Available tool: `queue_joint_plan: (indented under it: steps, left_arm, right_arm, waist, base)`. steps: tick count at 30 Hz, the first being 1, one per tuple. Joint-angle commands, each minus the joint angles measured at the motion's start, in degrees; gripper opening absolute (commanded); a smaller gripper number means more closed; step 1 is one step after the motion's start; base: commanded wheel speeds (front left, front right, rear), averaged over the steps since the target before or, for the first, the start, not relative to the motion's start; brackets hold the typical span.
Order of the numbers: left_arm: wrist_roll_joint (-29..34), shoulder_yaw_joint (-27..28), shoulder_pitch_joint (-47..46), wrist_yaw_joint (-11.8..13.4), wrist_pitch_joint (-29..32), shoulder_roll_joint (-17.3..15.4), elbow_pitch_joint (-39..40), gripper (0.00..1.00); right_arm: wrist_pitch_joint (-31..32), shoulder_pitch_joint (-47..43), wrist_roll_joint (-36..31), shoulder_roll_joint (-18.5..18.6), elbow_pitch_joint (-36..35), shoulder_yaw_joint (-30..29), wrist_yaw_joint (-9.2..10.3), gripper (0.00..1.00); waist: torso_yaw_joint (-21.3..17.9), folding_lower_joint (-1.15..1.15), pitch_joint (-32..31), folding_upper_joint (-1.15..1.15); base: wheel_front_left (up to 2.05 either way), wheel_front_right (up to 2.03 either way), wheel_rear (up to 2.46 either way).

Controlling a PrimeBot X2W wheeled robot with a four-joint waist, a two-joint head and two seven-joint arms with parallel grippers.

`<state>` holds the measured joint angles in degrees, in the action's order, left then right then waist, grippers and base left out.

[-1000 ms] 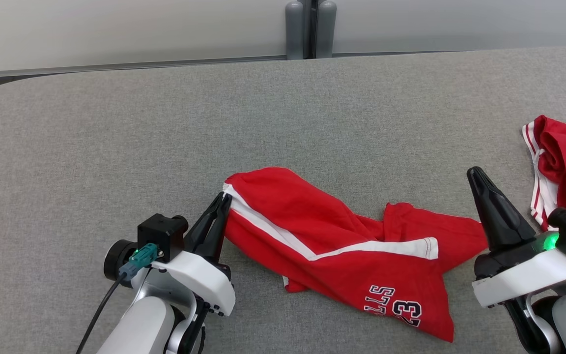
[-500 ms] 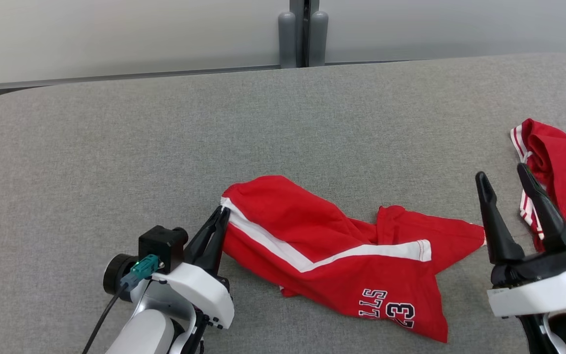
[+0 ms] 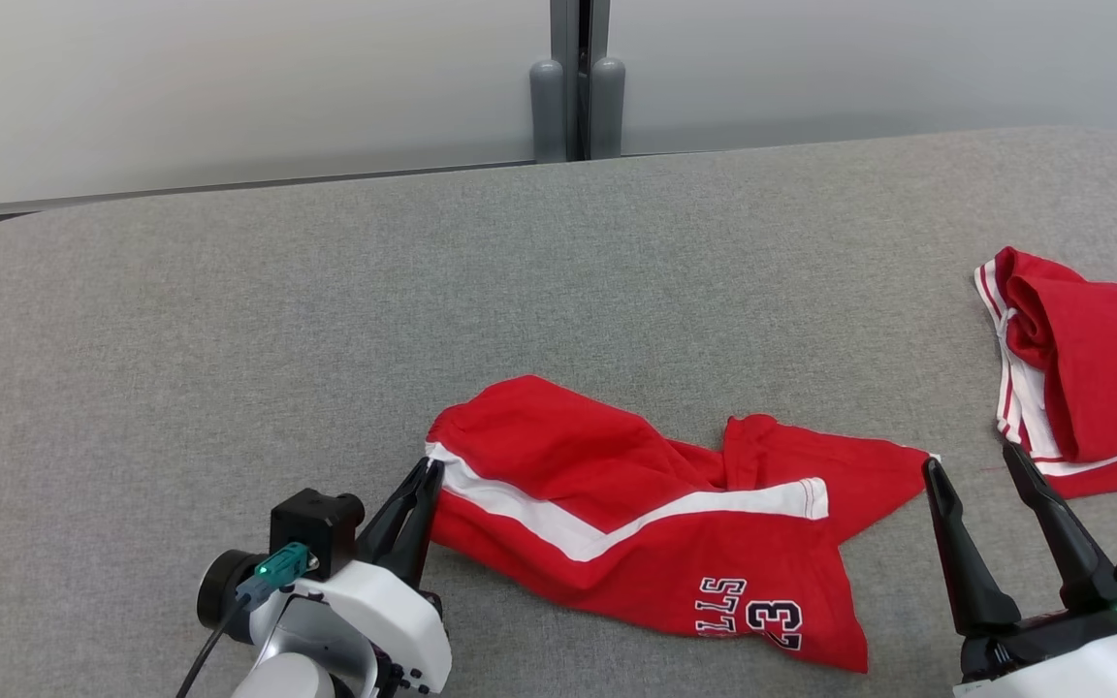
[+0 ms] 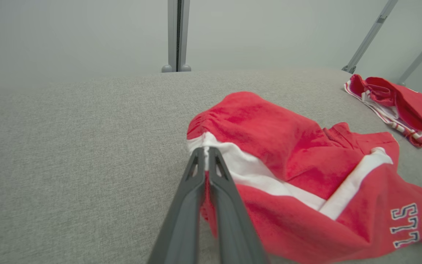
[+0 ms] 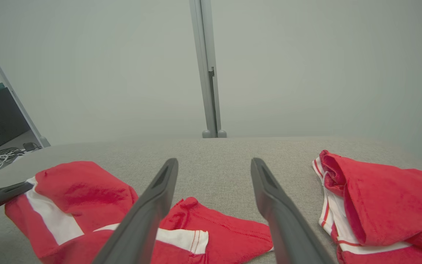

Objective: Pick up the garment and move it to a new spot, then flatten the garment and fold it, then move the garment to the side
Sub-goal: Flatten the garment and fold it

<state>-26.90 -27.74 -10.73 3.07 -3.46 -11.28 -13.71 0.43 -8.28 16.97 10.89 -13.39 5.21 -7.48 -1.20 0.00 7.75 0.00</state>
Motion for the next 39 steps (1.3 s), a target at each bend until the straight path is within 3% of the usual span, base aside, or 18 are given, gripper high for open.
queue_joint_plan:
  steps: [1,17,28,37,38,39]
  left_arm:
    - [-0.4,0.1,0.5,0.2,0.2,-0.2,0.1,0.00]
    - [-0.6,-0.6,-0.5,1.0,0.7,-0.2,0.1,0.00]
    - [-0.2,-1.6,-4.5,-0.1,-0.2,1.0,-0.7,0.00]
    - [-0.5,-2.0,-6.5,-0.5,-1.4,1.8,-2.7,0.00]
    - [-0.6,-2.0,-6.6,-0.6,-1.5,1.8,-2.9,0.00]
    - [-0.6,-2.1,-6.6,-0.7,-1.5,1.8,-3.1,0.00]
  right_arm:
    - [0.3,-0.4,-0.5,0.1,-0.3,-0.1,-0.01,1.00]
    - [1.9,2.1,0.1,1.2,-0.1,0.3,-0.02,1.00]
    - [3.5,9.8,4.3,5.2,15.1,5.8,-0.01,1.00]
    - [3.1,14.6,8.6,5.9,26.2,13.1,-0.01,1.00]
    - [3.2,14.9,9.0,6.0,26.9,13.9,-0.01,0.94]
    - [3.0,15.2,9.5,6.1,27.4,14.6,-0.02,0.56]
  waist:
    - [-0.1,0.00,-0.1,0.00]
    - [0.3,0.00,0.7,0.00]
    - [3.0,0.00,5.2,0.00]
    - [3.5,0.00,7.0,0.00]
    - [3.4,0.00,7.0,0.00]
    - [3.4,0.00,7.1,0.00]
  base:
    - [0.00,0.00,0.00]
    - [0.00,0.00,0.00]
    - [0.00,0.00,0.00]
    - [0.00,0.00,0.00]
    - [0.00,0.00,0.00]
    - [0.00,0.00,0.00]
